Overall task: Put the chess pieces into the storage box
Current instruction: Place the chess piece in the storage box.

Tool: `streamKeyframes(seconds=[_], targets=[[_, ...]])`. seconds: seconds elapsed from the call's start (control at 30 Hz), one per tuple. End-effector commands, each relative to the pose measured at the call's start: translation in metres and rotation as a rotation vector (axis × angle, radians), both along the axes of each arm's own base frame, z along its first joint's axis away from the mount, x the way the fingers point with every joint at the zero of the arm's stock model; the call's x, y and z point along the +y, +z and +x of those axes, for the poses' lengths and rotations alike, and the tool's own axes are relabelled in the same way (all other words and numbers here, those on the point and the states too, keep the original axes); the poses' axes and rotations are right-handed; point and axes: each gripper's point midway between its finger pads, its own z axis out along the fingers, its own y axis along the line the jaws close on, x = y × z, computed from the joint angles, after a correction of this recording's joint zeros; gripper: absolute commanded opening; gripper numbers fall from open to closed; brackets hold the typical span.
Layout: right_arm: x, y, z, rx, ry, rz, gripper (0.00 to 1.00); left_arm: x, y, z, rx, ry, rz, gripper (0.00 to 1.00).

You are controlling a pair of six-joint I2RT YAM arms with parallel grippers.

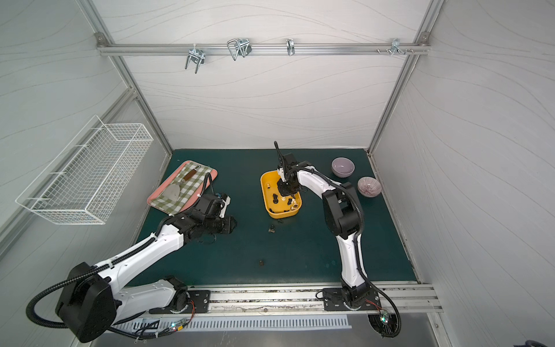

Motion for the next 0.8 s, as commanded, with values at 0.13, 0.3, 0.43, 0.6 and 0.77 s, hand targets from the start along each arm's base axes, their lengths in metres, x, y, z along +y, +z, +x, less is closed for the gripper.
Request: streamKeyframes(seconds=[0.13,0.3,0.43,0.6,0.77], targets=[[0.005,0.001,-0.003,0.013,0.012,-0.008,0.2,-0.002,0.008,0.003,-0.022,0.016,-0.029,0.36],[0.004,0.007,-0.003,0.006,0.013,-0.003,0.2,-0.002,0.008,0.003,-0.024,0.015,-0.03,0.36],[0.005,0.015,-0.002,-0.011,0.013,0.004,0.2,-0.002,0.008,0.003,-0.021,0.015,-0.03,0.36],[0.005,0.025,-0.001,-0.028,0.015,0.015,0.2,-0.002,0.008,0.003,-0.02,0.014,-0.031,0.36],[0.005,0.036,0.0,-0.045,0.015,0.025,0.2,-0.002,0.008,0.002,-0.018,0.012,-0.031,0.36]])
